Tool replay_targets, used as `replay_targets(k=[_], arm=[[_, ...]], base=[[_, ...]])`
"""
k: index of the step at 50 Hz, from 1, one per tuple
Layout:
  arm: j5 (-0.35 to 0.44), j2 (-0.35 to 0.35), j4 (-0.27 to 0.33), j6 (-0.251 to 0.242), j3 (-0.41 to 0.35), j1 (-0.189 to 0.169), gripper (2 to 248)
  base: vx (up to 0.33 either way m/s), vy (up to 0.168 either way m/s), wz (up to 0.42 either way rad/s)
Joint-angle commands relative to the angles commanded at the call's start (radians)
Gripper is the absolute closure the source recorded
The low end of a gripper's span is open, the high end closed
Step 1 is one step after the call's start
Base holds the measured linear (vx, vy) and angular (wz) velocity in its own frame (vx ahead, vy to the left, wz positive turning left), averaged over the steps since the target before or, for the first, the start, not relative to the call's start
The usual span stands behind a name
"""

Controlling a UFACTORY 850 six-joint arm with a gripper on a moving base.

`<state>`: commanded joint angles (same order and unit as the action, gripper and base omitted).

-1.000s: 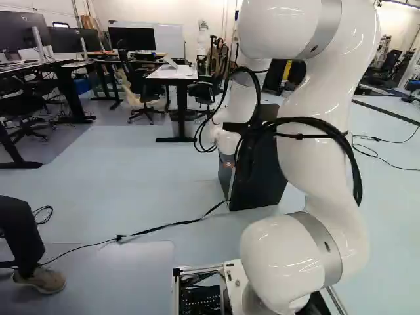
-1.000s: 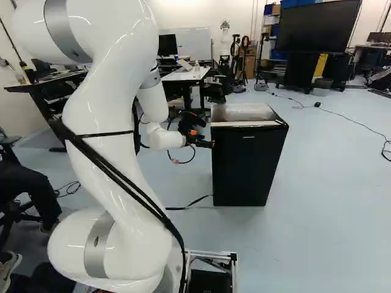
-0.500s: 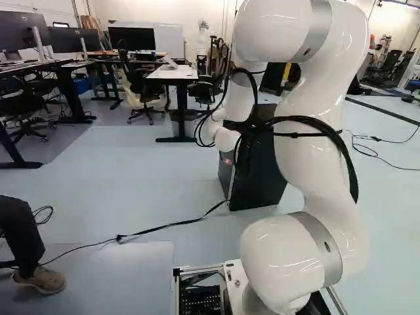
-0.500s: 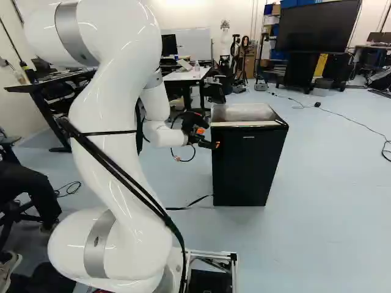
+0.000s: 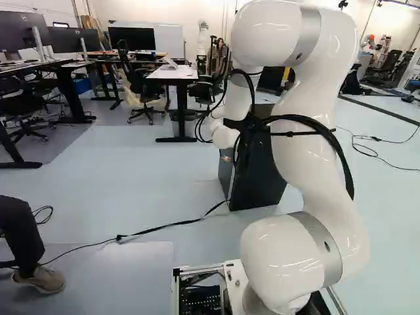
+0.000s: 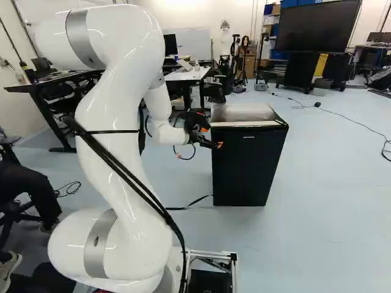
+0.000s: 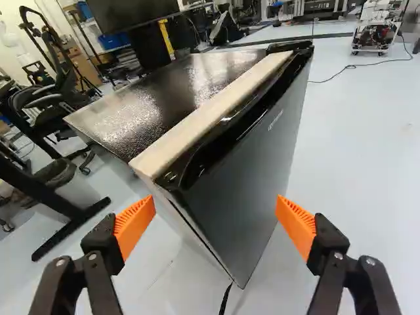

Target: Open the fridge door

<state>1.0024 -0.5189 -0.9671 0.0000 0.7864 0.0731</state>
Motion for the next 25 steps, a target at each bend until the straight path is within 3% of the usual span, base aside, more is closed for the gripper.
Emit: replay_targets(k=[12,25], arm=[[0.000,-0.006,-0.059,0.000,0.009,-0.012,3],[0.000,0.018,-0.170,0.000,-0.027,-0.024,3]], base=[[0.000,0.001,0.003],[0.002,0.023,0.089]])
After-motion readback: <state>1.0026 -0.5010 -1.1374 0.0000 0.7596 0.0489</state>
